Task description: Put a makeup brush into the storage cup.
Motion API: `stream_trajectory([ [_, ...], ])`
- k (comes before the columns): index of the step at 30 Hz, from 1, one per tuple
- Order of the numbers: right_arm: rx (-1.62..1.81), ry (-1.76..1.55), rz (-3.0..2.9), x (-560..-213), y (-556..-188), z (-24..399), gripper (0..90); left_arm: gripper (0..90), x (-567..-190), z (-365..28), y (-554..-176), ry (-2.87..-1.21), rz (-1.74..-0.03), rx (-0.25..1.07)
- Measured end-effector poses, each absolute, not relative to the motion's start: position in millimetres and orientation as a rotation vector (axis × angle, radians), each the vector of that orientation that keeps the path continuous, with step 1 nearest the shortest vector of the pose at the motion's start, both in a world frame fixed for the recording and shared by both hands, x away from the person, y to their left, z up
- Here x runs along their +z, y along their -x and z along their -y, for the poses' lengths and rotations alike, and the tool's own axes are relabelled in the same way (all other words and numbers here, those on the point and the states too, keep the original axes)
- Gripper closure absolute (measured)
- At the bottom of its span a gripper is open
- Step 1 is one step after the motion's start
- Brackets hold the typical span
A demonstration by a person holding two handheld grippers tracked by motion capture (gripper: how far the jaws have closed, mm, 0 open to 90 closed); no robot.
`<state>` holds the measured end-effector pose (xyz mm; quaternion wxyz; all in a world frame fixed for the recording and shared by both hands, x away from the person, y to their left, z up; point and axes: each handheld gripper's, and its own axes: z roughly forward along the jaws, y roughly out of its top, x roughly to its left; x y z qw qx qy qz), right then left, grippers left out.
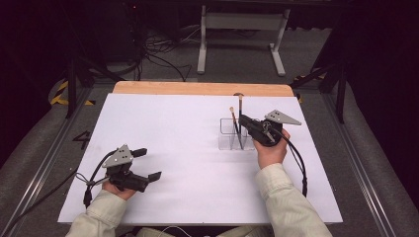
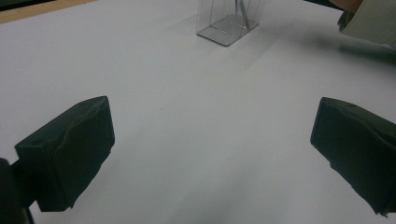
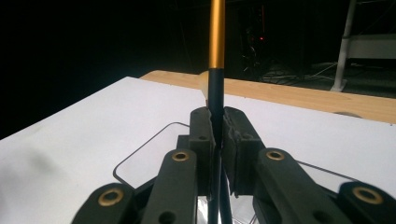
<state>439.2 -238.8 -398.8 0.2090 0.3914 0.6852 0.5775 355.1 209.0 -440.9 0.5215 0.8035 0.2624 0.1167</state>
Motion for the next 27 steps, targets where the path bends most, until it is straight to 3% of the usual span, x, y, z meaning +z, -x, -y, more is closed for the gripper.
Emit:
stream_trajectory([
  [1, 1.608, -1.093, -1.905, -398.5, -438.8, 238.9, 80.1, 0.2, -440.8, -209.1, -355.1, -1.925, -0.628, 0.280],
  [4, 1.637, -1.099, -1.859, -395.9, -437.0, 239.5, 53.6, 0.2, -440.9, -209.1, -355.2, -1.925, -0.629, 0.278],
  [9, 1.677, -1.037, -1.792, -385.0, -431.3, 242.4, 33.2, 0.2, -440.7, -209.3, -355.0, -1.923, -0.632, 0.279],
  [20, 1.640, -0.927, -1.868, -366.0, -408.7, 256.9, 15.2, 0.2, -436.6, -212.2, -350.8, -1.898, -0.627, 0.278],
  [27, 1.660, -0.874, -1.872, -358.0, -392.4, 268.7, 11.2, 0.1, -433.4, -213.6, -348.9, -1.880, -0.622, 0.281],
])
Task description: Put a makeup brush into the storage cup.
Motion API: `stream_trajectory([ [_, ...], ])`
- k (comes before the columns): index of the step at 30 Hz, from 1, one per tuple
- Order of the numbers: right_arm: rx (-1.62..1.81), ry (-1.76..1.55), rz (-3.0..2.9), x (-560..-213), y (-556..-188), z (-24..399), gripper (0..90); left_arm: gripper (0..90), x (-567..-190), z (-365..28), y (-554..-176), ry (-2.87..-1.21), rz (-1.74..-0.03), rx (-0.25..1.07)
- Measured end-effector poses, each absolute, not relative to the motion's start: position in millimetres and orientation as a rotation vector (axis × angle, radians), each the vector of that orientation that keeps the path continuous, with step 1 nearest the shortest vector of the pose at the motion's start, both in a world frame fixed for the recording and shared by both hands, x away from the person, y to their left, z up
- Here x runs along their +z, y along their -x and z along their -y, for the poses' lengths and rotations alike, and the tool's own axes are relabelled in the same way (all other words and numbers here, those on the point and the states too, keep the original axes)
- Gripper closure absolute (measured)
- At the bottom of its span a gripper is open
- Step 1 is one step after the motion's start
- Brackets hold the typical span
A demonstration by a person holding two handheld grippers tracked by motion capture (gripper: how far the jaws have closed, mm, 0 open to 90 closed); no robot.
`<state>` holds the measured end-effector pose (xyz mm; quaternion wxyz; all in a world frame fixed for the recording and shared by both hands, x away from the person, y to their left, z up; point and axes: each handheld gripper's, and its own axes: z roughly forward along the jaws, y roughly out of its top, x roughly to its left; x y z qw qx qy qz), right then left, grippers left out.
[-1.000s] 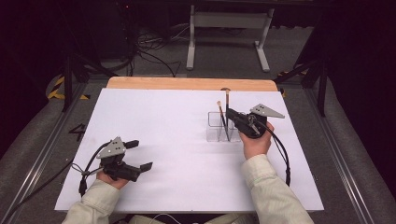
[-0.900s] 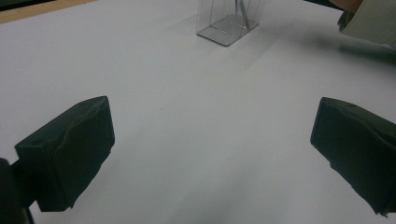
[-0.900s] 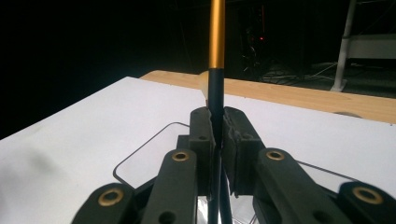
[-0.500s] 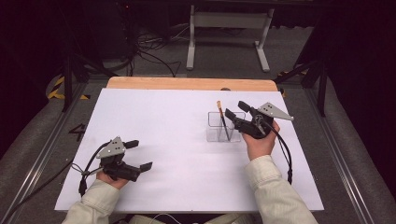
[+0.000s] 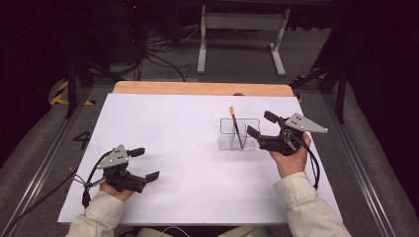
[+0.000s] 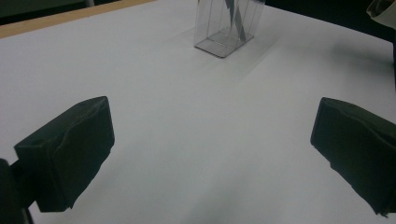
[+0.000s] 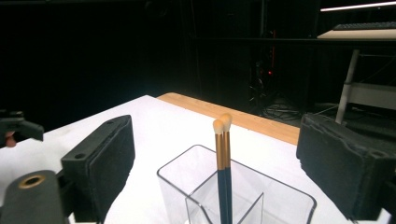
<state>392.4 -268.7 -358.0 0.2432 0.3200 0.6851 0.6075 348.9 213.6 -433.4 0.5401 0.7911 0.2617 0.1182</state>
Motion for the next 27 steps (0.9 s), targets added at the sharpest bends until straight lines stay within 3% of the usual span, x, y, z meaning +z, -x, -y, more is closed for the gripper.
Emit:
stream_trajectory([
  [27, 1.622, -0.729, -2.036, -356.7, -356.6, 296.0, 2.6, 0.0, -426.8, -222.4, -340.0, -1.810, -0.574, 0.220],
])
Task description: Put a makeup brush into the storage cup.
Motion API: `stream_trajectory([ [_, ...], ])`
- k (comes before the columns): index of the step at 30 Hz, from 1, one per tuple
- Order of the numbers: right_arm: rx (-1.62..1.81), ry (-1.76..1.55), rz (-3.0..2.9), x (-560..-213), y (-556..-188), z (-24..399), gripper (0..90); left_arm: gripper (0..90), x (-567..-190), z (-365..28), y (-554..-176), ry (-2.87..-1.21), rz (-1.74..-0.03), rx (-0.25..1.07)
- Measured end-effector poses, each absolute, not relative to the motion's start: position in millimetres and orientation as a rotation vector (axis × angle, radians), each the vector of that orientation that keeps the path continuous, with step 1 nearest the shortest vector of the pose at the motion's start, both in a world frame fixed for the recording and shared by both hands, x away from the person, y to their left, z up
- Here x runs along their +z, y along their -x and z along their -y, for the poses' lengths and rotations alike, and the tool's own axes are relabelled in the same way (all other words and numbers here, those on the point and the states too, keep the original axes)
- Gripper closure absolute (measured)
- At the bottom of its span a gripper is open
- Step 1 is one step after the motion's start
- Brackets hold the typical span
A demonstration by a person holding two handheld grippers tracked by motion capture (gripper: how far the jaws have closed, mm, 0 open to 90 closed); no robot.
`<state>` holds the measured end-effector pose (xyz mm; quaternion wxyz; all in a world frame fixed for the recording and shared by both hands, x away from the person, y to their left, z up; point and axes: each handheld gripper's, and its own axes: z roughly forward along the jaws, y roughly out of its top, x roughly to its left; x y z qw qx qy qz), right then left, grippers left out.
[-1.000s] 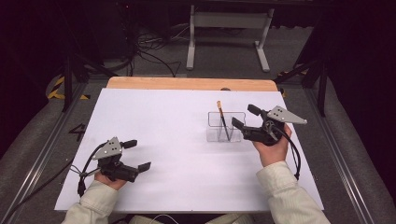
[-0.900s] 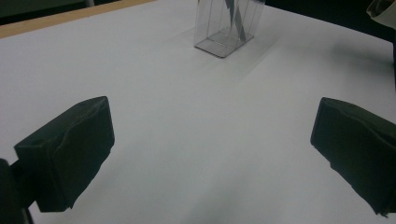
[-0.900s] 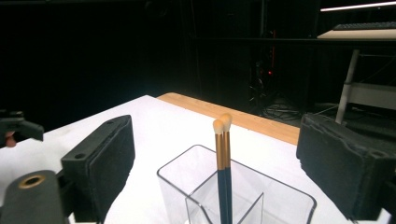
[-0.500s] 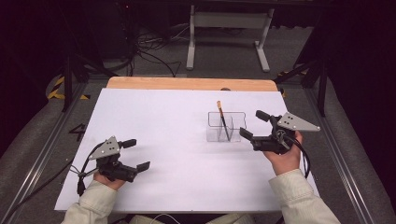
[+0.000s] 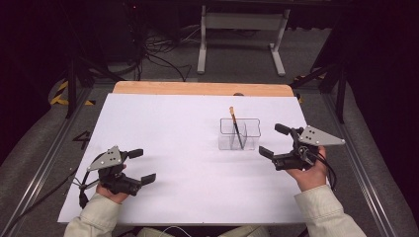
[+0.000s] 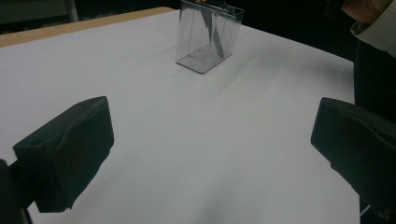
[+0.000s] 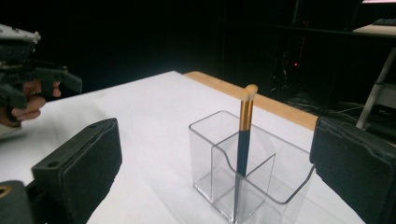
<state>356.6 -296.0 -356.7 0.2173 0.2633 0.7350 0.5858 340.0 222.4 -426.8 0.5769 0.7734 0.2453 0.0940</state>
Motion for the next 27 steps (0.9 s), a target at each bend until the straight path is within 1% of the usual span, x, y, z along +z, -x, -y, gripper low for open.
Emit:
stream_trajectory([
  [11, 1.586, -0.699, -2.122, -367.3, -349.0, 294.8, 0.8, 0.0, -427.2, -223.7, -338.8, -1.801, -0.580, 0.221],
  [17, 1.582, -0.712, -2.148, -376.4, -346.2, 293.4, 0.3, 0.1, -430.0, -227.1, -339.1, -1.768, -0.573, 0.243],
  [27, 1.592, -0.745, -2.164, -395.6, -343.7, 292.6, 0.0, 0.2, -431.7, -227.2, -339.6, -1.763, -0.588, 0.232],
])
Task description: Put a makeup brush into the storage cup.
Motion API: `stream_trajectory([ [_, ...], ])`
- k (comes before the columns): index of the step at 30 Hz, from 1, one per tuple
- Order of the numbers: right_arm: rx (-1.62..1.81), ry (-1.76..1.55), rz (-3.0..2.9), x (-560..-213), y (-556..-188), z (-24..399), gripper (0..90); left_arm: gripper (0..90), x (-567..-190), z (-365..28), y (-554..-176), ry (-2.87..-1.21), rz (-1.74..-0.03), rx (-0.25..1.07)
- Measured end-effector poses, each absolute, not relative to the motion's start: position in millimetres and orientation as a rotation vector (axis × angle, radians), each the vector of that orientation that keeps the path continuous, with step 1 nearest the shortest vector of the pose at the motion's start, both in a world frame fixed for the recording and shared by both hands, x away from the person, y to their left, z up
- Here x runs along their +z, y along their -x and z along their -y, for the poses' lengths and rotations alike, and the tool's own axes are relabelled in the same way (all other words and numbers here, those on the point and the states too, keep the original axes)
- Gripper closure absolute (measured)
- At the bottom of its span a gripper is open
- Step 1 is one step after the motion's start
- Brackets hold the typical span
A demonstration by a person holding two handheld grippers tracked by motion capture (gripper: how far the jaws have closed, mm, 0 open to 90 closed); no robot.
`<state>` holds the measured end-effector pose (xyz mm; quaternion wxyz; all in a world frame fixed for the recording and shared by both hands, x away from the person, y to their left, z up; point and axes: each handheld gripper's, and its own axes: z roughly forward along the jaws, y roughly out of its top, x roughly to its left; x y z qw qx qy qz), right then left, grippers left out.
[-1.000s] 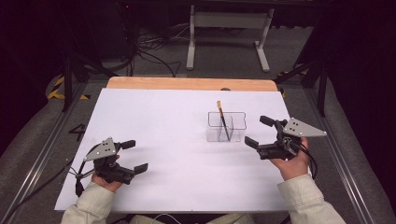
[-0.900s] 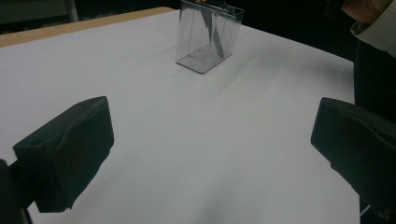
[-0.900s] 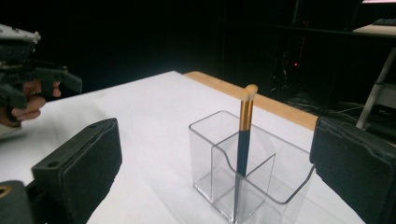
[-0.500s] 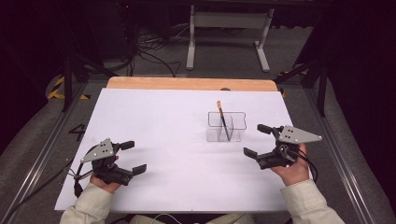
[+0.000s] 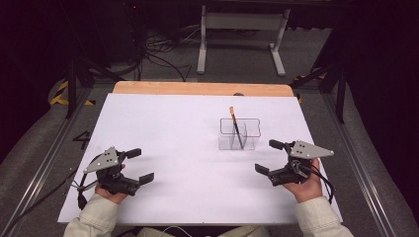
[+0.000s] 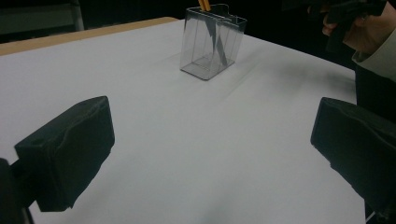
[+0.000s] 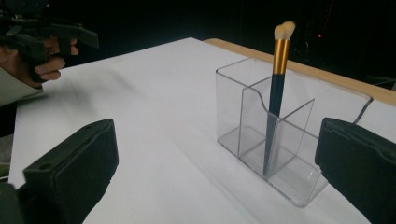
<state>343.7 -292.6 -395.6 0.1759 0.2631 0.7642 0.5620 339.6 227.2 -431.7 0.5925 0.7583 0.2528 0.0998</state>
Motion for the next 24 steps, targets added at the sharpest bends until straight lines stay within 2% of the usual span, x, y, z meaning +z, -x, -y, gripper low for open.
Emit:
stream_trajectory([
  [8, 1.535, -0.769, -2.250, -412.3, -341.7, 287.5, 0.0, 0.2, -434.3, -232.5, -339.3, -1.706, -0.598, 0.228],
  [24, 1.609, -0.831, -2.195, -436.2, -339.2, 286.0, 0.0, 0.2, -438.1, -232.8, -339.2, -1.720, -0.607, 0.212],
])
